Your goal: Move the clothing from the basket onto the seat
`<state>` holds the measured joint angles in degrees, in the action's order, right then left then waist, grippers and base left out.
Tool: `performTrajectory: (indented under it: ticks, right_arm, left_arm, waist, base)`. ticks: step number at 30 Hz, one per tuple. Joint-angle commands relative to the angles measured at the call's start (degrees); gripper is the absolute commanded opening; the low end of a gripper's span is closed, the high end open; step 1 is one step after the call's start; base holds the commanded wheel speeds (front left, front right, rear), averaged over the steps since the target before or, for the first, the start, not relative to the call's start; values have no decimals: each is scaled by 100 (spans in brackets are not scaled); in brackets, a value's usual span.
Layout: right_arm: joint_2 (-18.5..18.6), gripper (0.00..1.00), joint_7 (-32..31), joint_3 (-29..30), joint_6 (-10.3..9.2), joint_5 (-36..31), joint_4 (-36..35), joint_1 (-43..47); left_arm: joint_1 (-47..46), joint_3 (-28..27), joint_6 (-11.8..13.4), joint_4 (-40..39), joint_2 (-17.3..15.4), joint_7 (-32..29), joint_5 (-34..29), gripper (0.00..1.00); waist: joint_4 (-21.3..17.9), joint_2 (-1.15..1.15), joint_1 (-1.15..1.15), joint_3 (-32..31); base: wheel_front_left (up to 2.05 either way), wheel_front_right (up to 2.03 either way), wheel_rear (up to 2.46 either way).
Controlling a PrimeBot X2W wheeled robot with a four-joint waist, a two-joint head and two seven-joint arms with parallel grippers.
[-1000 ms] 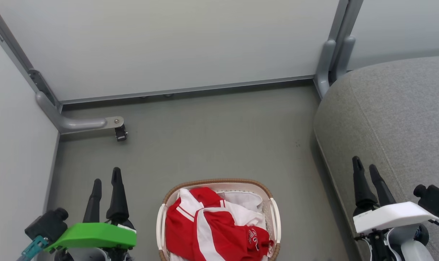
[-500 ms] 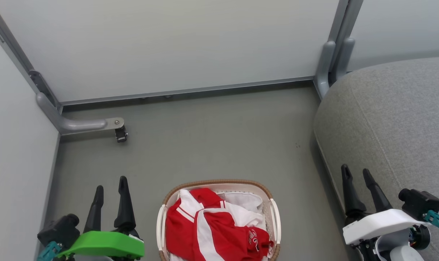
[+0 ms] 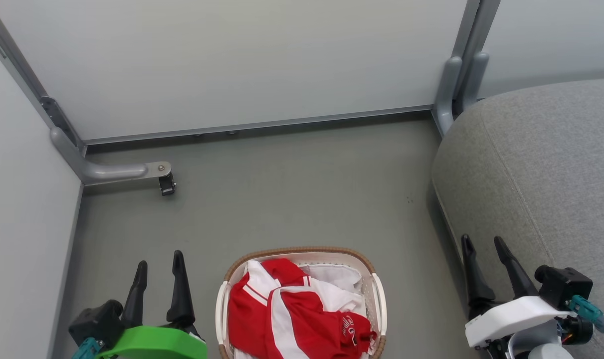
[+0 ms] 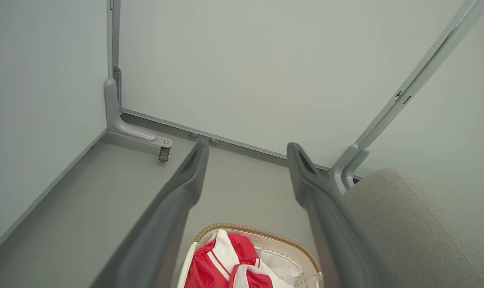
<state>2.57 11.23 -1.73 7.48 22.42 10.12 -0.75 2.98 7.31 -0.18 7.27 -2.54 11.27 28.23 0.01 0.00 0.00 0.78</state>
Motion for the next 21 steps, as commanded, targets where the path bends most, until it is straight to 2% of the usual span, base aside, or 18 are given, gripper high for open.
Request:
performTrajectory:
  ticks: [1,21]
  right_arm:
    - [32,100,62,-11,2,-146,-12,26]
    - [43,100,292,-104,2,-1032,48,80]
  left_arm:
    - [70,10,23,-33,-42,61,-134,100]
    - [157,170,116,134,-48,288,-852,100]
  waist:
    - [1,0,0,-1]
    - [5,0,0,0]
  base:
    - [0,0,0]
    - [0,0,0]
